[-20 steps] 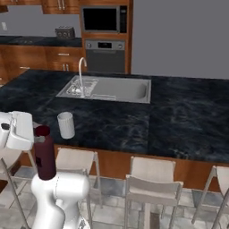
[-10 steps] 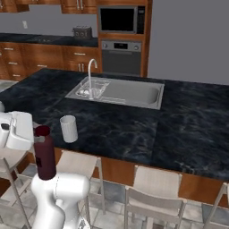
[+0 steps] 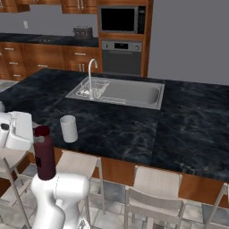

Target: There is a wine glass and glass cup on the dining counter. Place the wine bottle next to the wine glass and the juice bottle next to the glass cup.

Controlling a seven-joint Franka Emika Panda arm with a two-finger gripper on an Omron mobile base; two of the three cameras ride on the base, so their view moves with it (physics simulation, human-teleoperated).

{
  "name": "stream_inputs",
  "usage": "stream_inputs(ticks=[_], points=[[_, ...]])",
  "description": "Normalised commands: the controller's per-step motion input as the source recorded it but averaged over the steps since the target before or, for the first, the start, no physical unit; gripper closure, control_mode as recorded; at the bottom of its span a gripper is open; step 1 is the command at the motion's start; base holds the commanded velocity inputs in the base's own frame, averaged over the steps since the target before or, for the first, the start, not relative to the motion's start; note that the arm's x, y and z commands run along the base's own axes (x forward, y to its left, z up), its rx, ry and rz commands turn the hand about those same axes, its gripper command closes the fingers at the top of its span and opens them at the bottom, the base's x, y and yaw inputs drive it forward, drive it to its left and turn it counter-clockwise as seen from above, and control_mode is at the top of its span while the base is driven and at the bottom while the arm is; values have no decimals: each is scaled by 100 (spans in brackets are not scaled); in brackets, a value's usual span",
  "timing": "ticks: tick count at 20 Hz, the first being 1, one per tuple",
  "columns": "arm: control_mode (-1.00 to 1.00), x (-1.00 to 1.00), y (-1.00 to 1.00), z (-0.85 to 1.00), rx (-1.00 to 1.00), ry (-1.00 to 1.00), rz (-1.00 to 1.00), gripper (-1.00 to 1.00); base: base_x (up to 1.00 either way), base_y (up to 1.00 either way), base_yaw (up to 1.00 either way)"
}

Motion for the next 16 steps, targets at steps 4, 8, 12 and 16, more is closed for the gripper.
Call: stream_inputs(ticks=[4,8,12,16], points=[[100,0,0,0,0,0,0,100,0,0,0],[100,0,0,0,0,0,0,100,0,0,0],[100,0,0,0,0,0,0,100,0,0,0],[-100,0,-21,0,8,0,25,100,0,-3,1]])
